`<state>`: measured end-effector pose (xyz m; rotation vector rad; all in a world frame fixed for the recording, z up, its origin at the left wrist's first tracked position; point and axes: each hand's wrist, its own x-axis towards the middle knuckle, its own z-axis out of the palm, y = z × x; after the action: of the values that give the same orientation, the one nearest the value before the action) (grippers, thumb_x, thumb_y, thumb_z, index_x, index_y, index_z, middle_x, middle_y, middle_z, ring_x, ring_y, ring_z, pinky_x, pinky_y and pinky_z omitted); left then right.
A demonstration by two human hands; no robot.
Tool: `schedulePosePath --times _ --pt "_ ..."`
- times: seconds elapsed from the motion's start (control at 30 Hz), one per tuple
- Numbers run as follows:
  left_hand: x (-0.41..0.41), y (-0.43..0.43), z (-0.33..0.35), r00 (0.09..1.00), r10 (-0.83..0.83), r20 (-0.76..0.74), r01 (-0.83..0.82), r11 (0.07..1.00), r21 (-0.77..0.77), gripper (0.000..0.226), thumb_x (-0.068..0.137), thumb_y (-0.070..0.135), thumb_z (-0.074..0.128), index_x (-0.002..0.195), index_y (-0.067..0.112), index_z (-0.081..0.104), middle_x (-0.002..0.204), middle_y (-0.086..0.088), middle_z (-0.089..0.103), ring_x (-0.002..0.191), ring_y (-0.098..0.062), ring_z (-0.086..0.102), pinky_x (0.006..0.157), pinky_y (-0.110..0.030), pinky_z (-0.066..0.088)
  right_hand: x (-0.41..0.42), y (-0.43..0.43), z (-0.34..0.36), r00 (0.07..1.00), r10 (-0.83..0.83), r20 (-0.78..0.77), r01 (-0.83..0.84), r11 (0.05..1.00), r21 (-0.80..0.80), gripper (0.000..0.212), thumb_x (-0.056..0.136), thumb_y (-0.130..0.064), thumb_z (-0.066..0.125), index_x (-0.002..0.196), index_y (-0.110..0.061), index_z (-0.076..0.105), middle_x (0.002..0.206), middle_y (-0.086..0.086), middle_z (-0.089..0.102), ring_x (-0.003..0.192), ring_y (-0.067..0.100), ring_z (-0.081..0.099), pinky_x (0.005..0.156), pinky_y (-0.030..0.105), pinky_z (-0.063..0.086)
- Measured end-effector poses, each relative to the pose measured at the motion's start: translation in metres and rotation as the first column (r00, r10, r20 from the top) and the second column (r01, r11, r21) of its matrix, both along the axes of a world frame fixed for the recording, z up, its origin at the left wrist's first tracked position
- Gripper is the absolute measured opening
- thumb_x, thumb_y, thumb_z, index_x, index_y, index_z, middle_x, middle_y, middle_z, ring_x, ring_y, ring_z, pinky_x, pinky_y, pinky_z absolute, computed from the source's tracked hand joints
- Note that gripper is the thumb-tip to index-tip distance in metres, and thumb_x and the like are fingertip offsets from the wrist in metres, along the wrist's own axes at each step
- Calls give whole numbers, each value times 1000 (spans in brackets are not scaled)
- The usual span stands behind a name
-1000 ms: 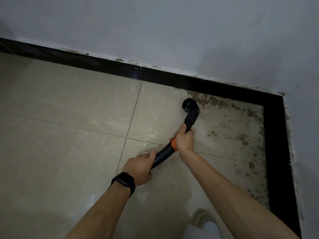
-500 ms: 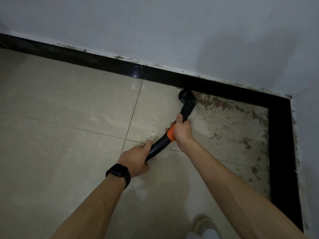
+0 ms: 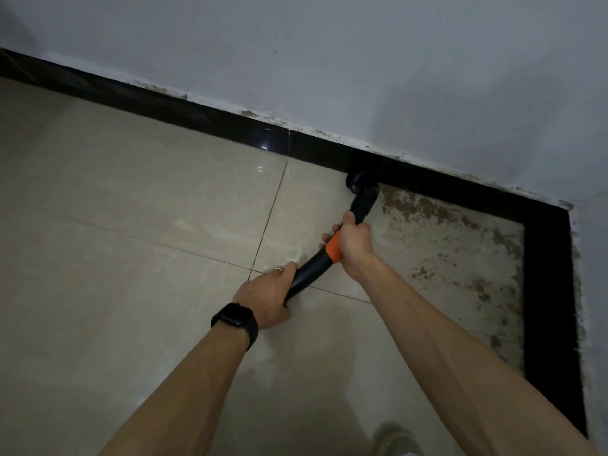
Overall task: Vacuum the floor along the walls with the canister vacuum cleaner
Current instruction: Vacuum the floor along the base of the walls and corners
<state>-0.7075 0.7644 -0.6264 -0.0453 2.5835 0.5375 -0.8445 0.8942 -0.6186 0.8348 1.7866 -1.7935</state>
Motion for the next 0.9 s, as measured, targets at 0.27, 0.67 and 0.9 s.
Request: schedulePosePath --times 0.27,0.67,0.9 --pt "39 -15 -6 895 -164 -414 97 979 -178 100 70 11 75 155 11 22 131 -8 57 85 -25 60 62 -34 55 5 -16 7 1000 0 26 0 1000 -25 28 110 -28 45 129 -8 45 92 5 55 68 16 60 57 34 55" --pt "76 19 -2 837 -418 -354 397 908 -133 108 63 15 76 156 13 22 154 -10 38 90 -25 62 70 -34 56 79 54 6 968 -246 56 246 969 17 14 110 -24 47 113 -10 46 89 7 57 67 17 61 58 36 55" --pt "70 53 3 894 -368 -255 356 930 -95 121 63 4 70 158 25 -2 163 -11 9 76 -25 56 53 -33 52 63 65 6 975 -218 30 216 975 55 17 109 -26 49 114 -9 45 88 7 56 63 16 59 55 35 52"
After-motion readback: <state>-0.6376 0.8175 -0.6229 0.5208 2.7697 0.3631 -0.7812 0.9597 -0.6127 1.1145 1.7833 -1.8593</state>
